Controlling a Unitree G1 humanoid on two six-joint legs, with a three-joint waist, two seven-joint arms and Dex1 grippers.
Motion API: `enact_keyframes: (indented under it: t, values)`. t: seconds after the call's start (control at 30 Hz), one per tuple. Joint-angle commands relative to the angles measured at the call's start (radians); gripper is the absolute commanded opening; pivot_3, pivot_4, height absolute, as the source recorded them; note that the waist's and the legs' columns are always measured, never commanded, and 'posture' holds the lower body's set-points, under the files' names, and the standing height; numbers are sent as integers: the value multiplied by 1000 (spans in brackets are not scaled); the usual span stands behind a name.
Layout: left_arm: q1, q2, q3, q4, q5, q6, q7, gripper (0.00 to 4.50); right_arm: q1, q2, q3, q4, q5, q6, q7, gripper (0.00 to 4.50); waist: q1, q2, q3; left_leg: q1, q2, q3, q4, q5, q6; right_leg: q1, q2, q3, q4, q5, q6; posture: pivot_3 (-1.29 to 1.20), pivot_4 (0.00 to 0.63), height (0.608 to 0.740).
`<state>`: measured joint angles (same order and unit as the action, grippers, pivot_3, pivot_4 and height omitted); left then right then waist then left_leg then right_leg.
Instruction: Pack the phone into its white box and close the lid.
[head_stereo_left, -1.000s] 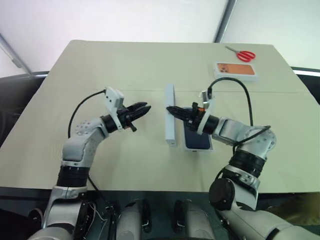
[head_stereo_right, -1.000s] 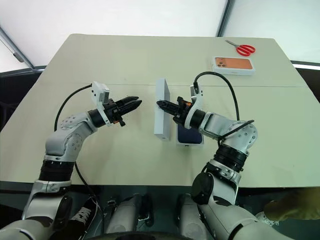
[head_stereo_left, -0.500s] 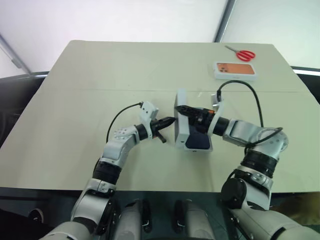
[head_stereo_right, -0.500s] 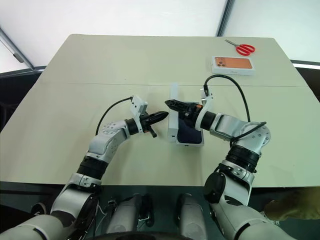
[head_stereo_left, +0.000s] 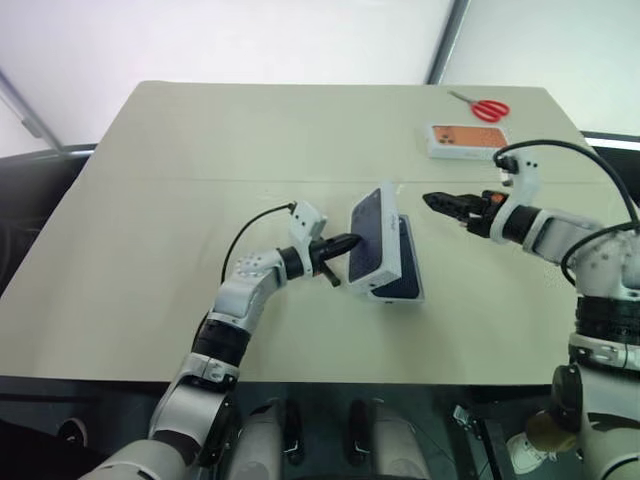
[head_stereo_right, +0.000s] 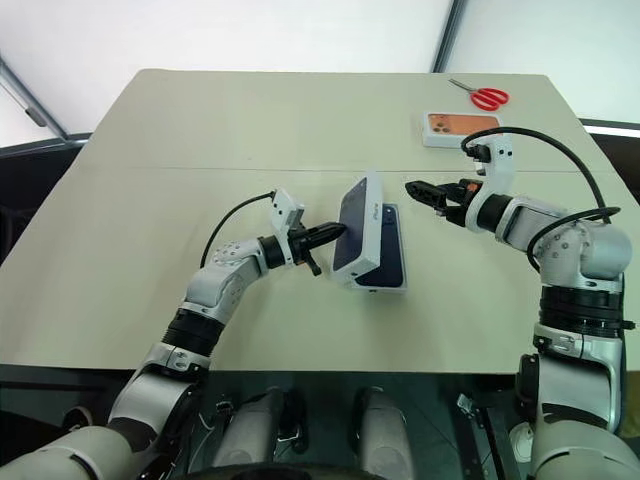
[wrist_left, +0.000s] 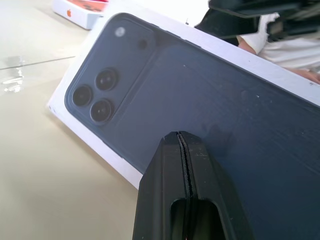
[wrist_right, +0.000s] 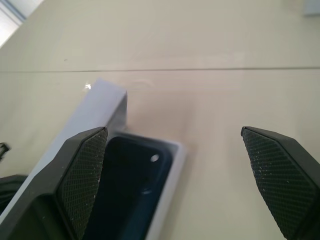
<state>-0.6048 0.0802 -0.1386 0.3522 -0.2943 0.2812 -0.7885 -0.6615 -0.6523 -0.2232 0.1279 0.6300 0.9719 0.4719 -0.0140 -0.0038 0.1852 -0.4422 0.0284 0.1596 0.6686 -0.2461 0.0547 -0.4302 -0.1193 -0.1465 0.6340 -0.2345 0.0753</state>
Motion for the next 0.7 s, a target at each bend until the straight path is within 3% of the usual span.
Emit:
enact_keyframes:
  t: [0.03, 0.13, 0.23, 0.37, 0.7]
  values:
    - [-17, -9, -3, -27, -1, -10, -5, 0, 23, -23, 102, -56, -114, -152, 64, 4470, 1, 0, 0, 0, 0, 0, 0, 0, 0, 0, 0, 0, 0, 0, 0, 0, 150, 738]
    - [-14, 1, 7, -40, -1, -2, -2, 0, 57, -49, 191, -64, -220, -269, 115, 3637, 4, 0, 0, 0, 0, 0, 0, 0, 0, 0, 0, 0, 0, 0, 0, 0, 150, 738]
    - [-16, 18, 23, -49, -9, 7, 3, 0, 92, -81, 271, -46, -348, -424, 146, 2149, 4, 0, 0, 0, 0, 0, 1, 0, 0, 0, 0, 0, 0, 0, 0, 0, 150, 738]
    - [-5, 57, 50, -77, -23, 33, 7, 0, 93, -63, 257, -24, -378, -458, 141, 103, 2, 0, 0, 0, 0, 0, 1, 0, 0, 0, 0, 0, 0, 0, 0, 0, 150, 738]
    - [-67, 87, 47, 78, 40, 121, 69, 0, 142, -95, 307, -73, -483, -514, 225, 37, 7, 0, 0, 0, 0, 0, 2, 0, 0, 2, 0, -1, 0, 0, 0, 0, 150, 738]
